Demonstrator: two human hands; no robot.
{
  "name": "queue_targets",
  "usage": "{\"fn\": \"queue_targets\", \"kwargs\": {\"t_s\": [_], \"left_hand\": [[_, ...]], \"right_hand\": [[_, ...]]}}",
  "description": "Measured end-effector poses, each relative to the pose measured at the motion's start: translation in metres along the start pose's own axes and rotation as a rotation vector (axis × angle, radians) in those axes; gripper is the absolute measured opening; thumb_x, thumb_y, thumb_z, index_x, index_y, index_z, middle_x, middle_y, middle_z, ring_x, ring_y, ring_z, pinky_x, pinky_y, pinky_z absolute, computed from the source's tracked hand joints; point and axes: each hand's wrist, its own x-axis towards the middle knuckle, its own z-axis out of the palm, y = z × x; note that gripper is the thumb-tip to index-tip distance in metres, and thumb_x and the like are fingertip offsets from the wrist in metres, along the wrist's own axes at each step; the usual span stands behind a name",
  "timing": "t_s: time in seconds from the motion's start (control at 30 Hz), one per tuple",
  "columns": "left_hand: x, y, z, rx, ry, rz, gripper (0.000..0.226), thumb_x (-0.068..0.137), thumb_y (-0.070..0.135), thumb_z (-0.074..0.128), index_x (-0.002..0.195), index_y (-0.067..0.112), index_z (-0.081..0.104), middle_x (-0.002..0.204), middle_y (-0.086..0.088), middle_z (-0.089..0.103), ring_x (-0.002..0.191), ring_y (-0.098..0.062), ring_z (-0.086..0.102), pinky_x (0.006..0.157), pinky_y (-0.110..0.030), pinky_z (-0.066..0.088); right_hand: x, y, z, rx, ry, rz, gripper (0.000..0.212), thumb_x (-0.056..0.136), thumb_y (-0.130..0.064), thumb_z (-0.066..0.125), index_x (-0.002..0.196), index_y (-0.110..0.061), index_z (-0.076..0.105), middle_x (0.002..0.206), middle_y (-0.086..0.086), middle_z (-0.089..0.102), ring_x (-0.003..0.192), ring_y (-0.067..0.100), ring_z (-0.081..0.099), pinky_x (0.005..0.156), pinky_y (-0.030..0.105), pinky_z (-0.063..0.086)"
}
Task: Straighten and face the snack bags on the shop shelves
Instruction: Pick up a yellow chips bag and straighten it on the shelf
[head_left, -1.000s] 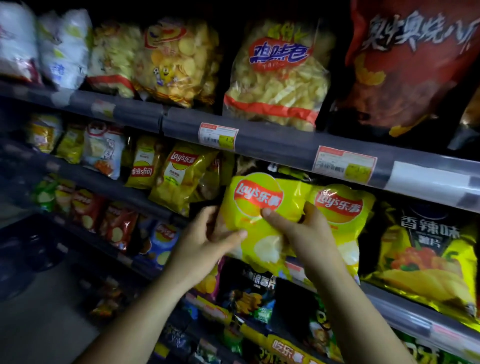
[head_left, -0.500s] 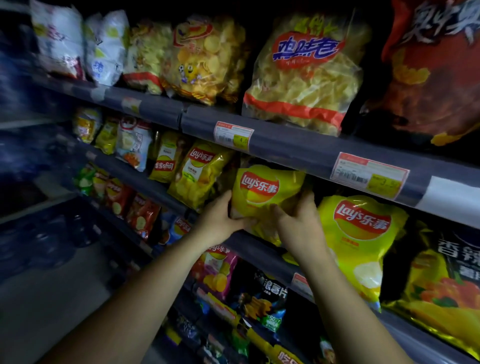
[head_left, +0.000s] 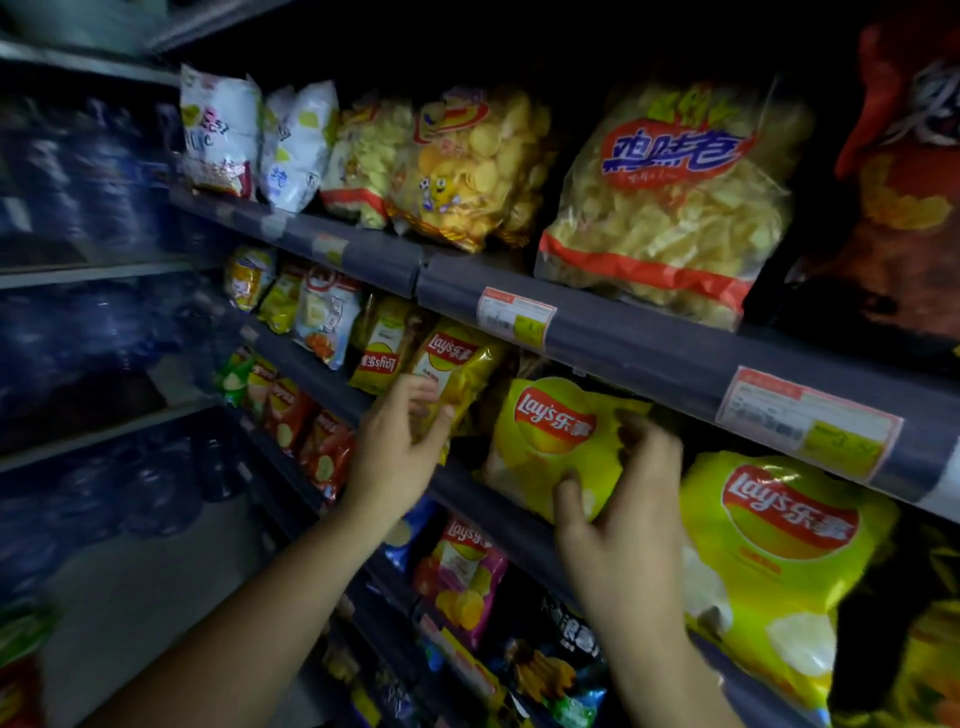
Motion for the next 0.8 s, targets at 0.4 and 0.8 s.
{"fn": "queue_targets", "kwargs": {"t_s": [0.4, 0.8], "left_hand": [[0.109, -0.088, -0.003, 0.109, -0.354, -0.121, 0.059, 0.096, 0.05, 0.052, 0.146, 0.018, 0.044, 0.143, 0.002, 0.053, 0.13, -0.016, 0.05, 0.1, -0.031, 0.041], [0.157, -0.117, -0.015, -0.622, -0.801, -0.188, 0.062, 0.067, 0.063, 0.074, 0.12, 0.034, 0.066, 0.114, 0.01, 0.075, 0.106, -0.011, 0.071, 0.093, -0.038, 0.057]], "right_hand": [[0.022, -0.038, 0.164, -0.085, -0.292, 0.042, 0.09, 0.088, -0.036, 0.054, 0.16, -0.01, 0.006, 0.168, 0.004, 0.013, 0.156, 0.021, 0.017, 0.125, 0.027, 0.015], [0.064, -0.057, 0.226, 0.236, 0.298, 0.505, 0.041, 0.083, -0.035, 0.078, 0.117, -0.043, 0.058, 0.101, -0.015, 0.078, 0.095, 0.001, 0.073, 0.09, 0.027, 0.059]]}}
